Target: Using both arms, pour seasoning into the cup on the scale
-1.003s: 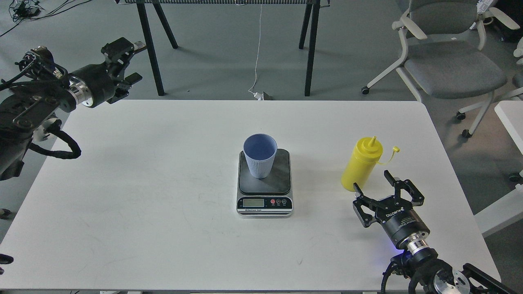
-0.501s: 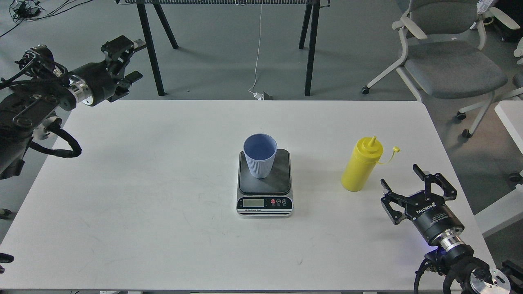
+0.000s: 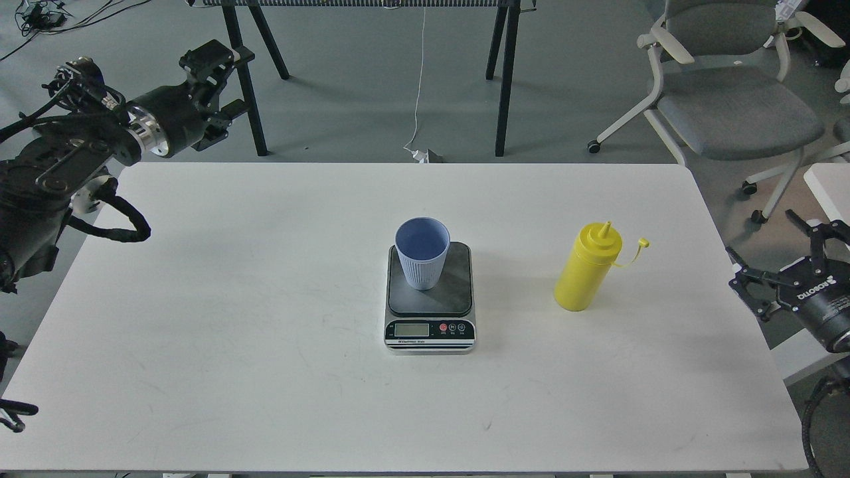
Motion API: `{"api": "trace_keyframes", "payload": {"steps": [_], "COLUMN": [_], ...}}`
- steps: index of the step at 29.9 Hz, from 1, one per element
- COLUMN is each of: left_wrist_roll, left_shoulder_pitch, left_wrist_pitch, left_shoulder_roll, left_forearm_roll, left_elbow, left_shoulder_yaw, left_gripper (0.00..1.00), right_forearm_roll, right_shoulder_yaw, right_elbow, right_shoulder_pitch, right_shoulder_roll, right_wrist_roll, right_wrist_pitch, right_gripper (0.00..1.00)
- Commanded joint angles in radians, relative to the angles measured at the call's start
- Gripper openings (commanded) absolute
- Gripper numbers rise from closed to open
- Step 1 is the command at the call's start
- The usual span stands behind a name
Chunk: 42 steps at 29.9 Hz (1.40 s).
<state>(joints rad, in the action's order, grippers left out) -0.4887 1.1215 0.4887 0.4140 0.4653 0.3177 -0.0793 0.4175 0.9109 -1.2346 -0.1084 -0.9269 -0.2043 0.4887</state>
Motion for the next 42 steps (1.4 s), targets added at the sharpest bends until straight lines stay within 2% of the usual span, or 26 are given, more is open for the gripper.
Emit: {"api": "trace_keyframes", "payload": {"steps": [1, 7, 13, 23, 32, 37, 42], "left_wrist_roll": [0.000, 0.000, 0.000, 0.000, 0.000, 0.000, 0.000], "left_shoulder_pitch": [0.023, 0.060, 0.122, 0.144, 0.054, 0.032, 0.038], "left_wrist_pitch": [0.000, 0.000, 0.000, 0.000, 0.000, 0.000, 0.000], "left_shoulder_roll": [-0.003, -0.023, -0.023, -0.023, -0.026, -0.072, -0.109], "left_forearm_roll": [-0.002, -0.002, -0.001, -0.004, -0.014, -0.014, -0.046], "left_elbow": [0.000, 0.000, -0.008, -0.012, -0.022, -0.031, -0.104], "left_shoulder_yaw": [0.000, 0.001, 0.004, 0.000, -0.126, -0.195, -0.249], "left_gripper": [0.99, 0.99, 0.99, 0.99, 0.99, 0.99, 0.99], "right_forearm_roll": [-0.002, -0.014, -0.013, -0.126, -0.178, -0.178, -0.178], "right_shoulder_yaw": [-0.018, -0.157, -0.349, -0.362, -0.363, -0.363, -0.362], "right_elbow": [0.046, 0.234, 0.484, 0.837, 0.866, 0.866, 0.871], "right_shoulder_pitch": [-0.105, -0.373, -0.649, -0.849, -0.878, -0.886, -0.886], "right_shoulder_roll": [-0.058, -0.023, 0.178, 0.474, 0.605, 0.654, 0.697], "right_wrist_roll": [0.005, 0.025, 0.025, 0.026, 0.025, 0.025, 0.023], "right_wrist_pitch": [0.000, 0.000, 0.000, 0.000, 0.000, 0.000, 0.000], "right_gripper": [0.92, 0.96, 0.96, 0.96, 0.97, 0.97, 0.97]}}
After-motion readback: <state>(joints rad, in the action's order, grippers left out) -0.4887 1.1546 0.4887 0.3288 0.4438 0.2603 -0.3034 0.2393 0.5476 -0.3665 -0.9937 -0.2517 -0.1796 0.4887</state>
